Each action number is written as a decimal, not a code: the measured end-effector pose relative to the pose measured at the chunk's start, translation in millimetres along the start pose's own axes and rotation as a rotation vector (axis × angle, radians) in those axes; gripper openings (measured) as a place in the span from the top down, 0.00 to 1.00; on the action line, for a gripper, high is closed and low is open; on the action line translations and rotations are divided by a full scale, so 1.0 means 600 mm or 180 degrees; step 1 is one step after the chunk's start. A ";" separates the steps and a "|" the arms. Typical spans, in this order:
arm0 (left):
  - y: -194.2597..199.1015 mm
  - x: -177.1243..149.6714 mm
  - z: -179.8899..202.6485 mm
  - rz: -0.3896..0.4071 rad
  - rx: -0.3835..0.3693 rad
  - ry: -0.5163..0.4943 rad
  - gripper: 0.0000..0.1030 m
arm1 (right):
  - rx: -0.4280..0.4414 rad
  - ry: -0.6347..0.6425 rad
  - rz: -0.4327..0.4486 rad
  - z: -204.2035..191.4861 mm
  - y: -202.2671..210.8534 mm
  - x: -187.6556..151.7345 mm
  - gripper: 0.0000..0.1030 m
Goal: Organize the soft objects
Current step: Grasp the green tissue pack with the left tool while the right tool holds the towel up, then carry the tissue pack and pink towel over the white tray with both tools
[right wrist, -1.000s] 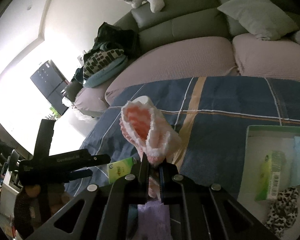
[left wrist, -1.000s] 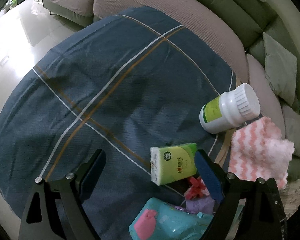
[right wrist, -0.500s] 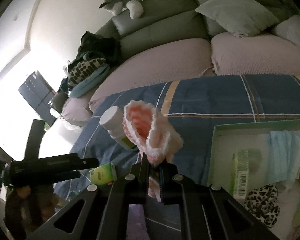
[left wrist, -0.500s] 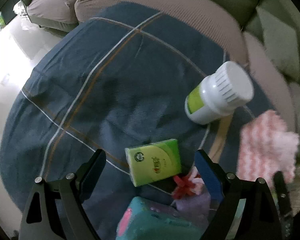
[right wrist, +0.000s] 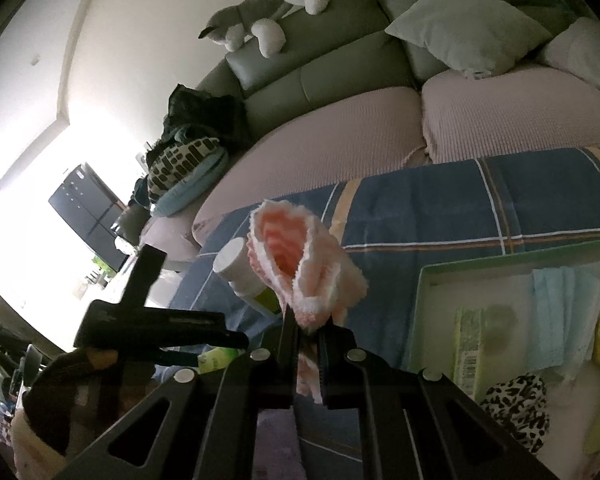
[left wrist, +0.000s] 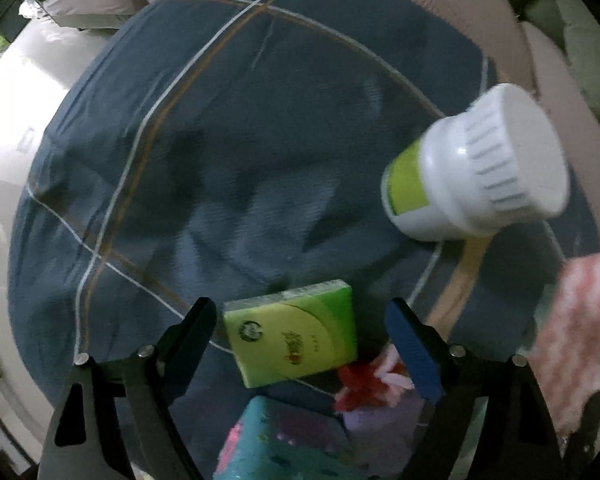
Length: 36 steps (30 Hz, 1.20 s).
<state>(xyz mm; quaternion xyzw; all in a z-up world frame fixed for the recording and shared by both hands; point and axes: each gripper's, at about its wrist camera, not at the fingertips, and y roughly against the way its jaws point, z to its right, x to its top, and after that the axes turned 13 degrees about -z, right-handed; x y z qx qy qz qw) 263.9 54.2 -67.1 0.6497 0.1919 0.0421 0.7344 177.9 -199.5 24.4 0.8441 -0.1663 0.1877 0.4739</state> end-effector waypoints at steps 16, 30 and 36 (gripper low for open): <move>0.002 -0.017 0.014 0.0072 -0.0006 0.0093 0.35 | 0.0083 -0.0146 0.0103 0.023 0.025 0.006 0.92; 0.118 -0.167 0.056 0.0868 -0.0125 -0.0184 0.35 | -0.0018 -0.0209 0.0598 0.047 0.163 -0.017 0.92; 0.154 -0.229 0.130 0.1064 -0.0193 -0.0547 0.35 | -0.0114 -0.0384 0.0842 0.085 0.234 -0.044 0.92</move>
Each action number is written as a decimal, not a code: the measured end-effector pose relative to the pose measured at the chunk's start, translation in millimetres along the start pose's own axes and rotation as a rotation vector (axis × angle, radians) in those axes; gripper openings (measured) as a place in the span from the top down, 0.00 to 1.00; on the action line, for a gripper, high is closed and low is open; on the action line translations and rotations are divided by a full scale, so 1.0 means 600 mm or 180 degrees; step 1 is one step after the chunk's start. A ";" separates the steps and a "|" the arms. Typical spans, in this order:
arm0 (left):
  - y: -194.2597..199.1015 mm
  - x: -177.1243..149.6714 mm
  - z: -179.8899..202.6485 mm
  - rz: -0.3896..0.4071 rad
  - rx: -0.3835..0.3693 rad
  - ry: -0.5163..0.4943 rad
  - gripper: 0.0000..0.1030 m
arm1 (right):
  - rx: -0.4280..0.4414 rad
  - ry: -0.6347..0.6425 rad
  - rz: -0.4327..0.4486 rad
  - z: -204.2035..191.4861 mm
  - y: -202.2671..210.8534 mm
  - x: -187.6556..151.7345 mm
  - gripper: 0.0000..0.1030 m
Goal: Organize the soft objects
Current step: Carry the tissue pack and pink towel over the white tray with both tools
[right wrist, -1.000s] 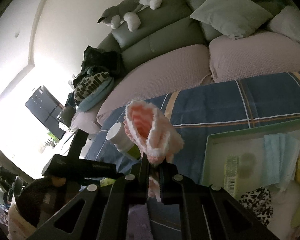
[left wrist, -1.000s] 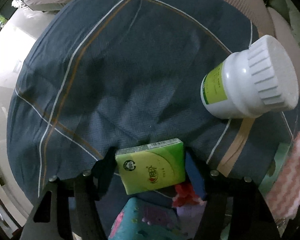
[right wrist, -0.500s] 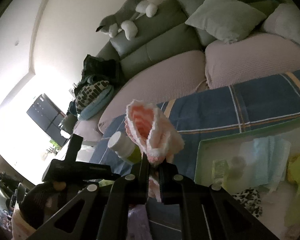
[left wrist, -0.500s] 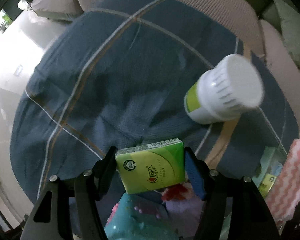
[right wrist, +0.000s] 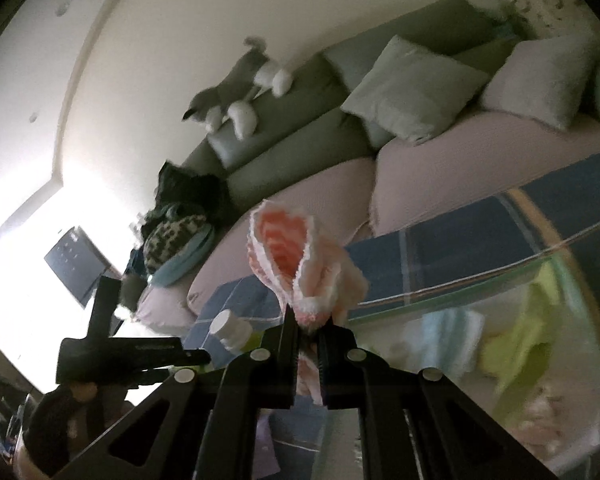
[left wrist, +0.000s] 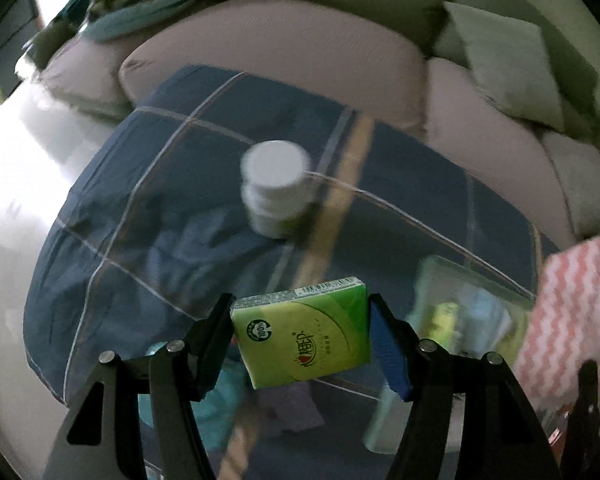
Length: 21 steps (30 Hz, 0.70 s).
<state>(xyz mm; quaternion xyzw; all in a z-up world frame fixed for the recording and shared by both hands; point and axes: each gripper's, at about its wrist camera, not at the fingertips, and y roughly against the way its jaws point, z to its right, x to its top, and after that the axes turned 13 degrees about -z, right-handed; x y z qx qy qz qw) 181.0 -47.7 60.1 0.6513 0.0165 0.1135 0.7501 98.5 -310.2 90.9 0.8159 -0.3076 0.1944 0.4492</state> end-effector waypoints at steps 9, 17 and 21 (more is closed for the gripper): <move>-0.003 -0.053 0.138 -0.0009 0.0070 -0.0531 0.35 | -0.0180 -0.0407 0.0257 0.090 0.085 -0.009 0.92; -0.034 -0.096 0.211 -0.0121 0.0097 -0.0817 0.35 | -0.0331 -0.0663 0.0230 0.154 0.118 -0.021 0.92; -0.061 -0.112 0.235 -0.0188 0.0078 -0.0903 0.35 | -0.0397 -0.0742 0.0170 0.176 0.119 -0.026 0.90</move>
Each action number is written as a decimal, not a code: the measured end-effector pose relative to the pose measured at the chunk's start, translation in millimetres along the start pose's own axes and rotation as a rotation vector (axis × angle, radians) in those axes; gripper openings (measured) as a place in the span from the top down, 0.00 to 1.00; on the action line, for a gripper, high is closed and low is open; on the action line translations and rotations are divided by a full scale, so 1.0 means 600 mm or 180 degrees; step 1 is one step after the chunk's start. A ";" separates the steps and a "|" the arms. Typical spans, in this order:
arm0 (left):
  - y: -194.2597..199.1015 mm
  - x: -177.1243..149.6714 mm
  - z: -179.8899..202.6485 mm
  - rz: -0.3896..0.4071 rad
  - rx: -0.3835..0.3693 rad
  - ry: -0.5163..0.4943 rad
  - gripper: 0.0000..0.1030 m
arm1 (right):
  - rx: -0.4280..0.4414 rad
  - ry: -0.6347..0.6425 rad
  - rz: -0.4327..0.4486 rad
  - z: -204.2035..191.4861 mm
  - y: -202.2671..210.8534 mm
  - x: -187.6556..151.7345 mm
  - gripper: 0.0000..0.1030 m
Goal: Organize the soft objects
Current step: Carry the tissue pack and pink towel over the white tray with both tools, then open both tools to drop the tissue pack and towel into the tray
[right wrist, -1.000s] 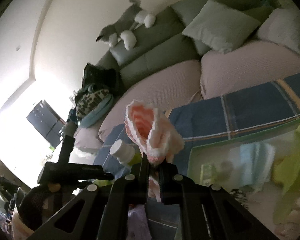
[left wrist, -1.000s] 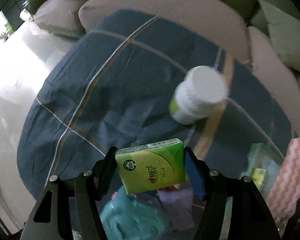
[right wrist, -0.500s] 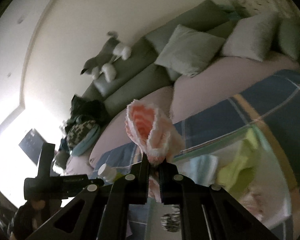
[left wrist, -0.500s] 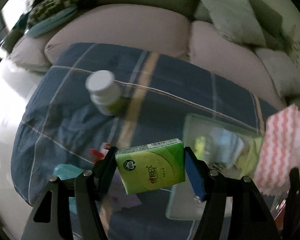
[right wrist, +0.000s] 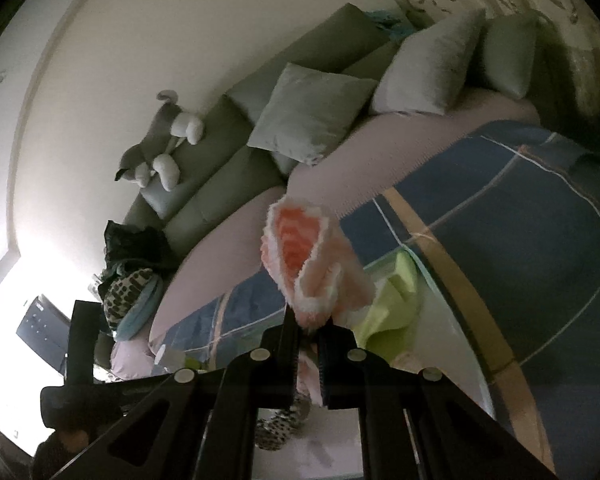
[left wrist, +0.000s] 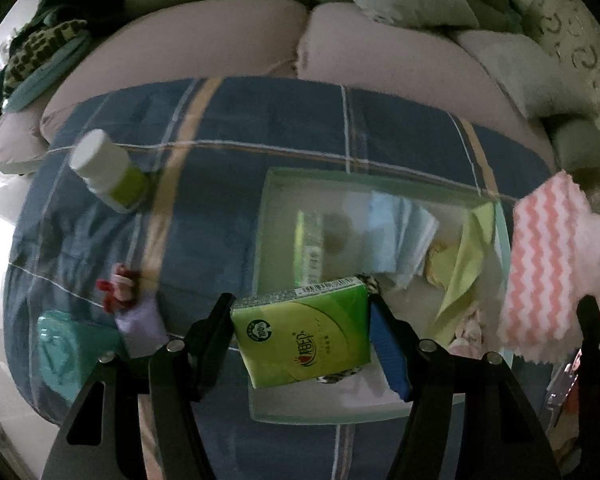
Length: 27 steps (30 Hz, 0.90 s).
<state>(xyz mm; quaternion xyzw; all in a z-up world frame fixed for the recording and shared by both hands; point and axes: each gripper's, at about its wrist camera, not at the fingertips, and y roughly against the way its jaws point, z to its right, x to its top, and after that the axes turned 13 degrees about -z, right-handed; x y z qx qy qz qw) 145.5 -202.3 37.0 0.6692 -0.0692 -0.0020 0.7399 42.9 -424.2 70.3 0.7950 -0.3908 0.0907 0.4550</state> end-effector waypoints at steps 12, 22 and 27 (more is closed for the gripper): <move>-0.079 0.011 0.021 -0.0127 -0.0021 -0.0107 0.35 | -0.0137 -0.0035 -0.0357 0.012 -0.072 0.000 0.90; -0.089 0.039 0.014 0.0090 -0.0021 -0.0037 0.35 | -0.0408 -0.0062 -0.0700 0.023 -0.134 -0.007 0.90; -0.107 0.044 0.004 0.0049 -0.0125 -0.0042 0.35 | -0.0567 -0.0060 -0.0786 0.025 -0.149 -0.011 0.90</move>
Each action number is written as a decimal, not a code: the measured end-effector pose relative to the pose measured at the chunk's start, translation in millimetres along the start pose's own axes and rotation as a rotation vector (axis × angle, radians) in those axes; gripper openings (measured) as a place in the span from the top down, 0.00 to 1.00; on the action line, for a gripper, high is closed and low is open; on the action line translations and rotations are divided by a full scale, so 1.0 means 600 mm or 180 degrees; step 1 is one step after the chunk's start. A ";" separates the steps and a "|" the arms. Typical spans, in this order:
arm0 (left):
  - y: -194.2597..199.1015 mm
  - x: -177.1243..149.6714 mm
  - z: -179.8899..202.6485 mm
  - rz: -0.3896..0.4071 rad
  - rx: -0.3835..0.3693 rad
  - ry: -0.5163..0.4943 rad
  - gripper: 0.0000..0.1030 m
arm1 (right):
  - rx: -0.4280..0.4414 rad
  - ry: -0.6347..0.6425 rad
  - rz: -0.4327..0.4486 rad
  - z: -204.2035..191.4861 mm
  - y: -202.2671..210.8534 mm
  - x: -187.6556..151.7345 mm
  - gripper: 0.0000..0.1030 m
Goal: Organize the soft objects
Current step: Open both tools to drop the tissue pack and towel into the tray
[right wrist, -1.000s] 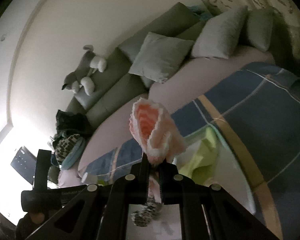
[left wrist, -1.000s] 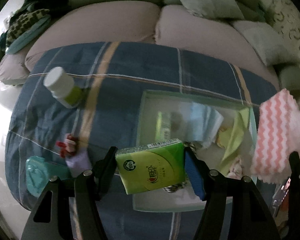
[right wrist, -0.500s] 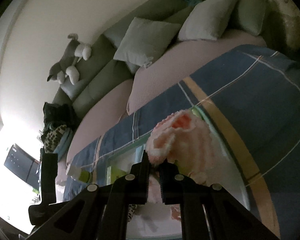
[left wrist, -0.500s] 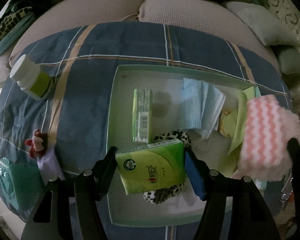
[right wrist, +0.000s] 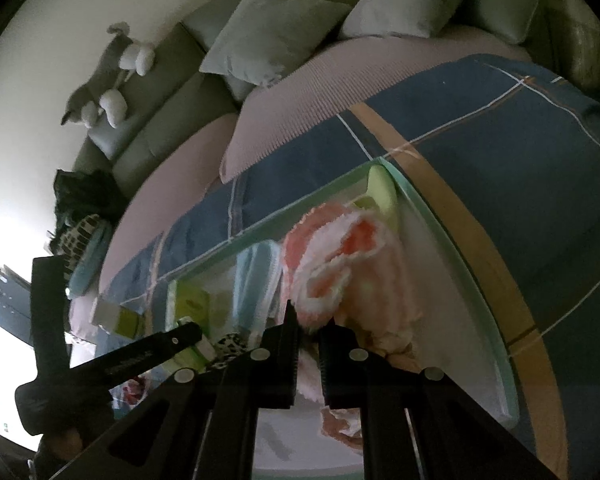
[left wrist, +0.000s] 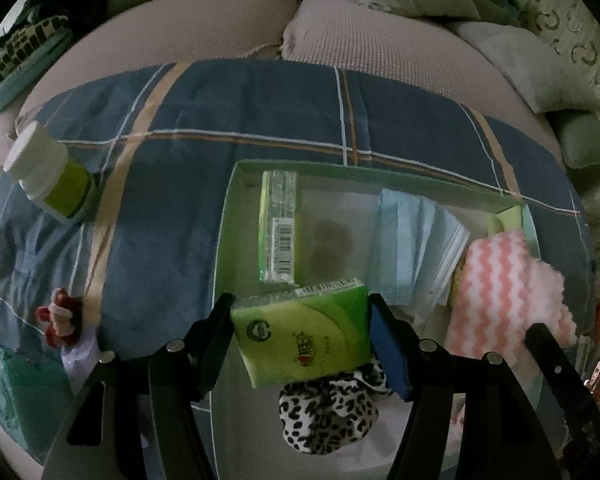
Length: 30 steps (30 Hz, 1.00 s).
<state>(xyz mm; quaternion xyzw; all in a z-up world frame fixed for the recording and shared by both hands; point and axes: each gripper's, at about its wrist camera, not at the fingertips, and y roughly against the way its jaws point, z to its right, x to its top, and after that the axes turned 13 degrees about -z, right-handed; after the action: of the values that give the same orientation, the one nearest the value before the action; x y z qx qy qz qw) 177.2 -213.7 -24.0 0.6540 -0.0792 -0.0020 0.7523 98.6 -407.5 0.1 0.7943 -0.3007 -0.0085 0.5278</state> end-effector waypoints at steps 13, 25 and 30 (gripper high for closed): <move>0.032 -0.015 -0.035 0.0096 -0.0241 0.0083 0.34 | -0.0337 -0.0052 -0.0033 -0.007 -0.006 0.000 0.88; 0.065 -0.035 -0.060 0.0212 -0.0329 0.0120 0.34 | -0.0778 0.0038 0.0064 -0.029 0.014 0.002 0.75; 0.055 -0.035 -0.069 0.0177 -0.0282 0.0133 0.34 | -0.0944 0.0132 0.0112 -0.047 0.015 0.000 0.50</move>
<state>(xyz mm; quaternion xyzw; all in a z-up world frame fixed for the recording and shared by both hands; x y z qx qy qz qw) 158.0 -165.7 0.5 0.6174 -0.0815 0.0290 0.7818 103.5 -386.1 20.2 0.7023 -0.2990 -0.0271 0.6455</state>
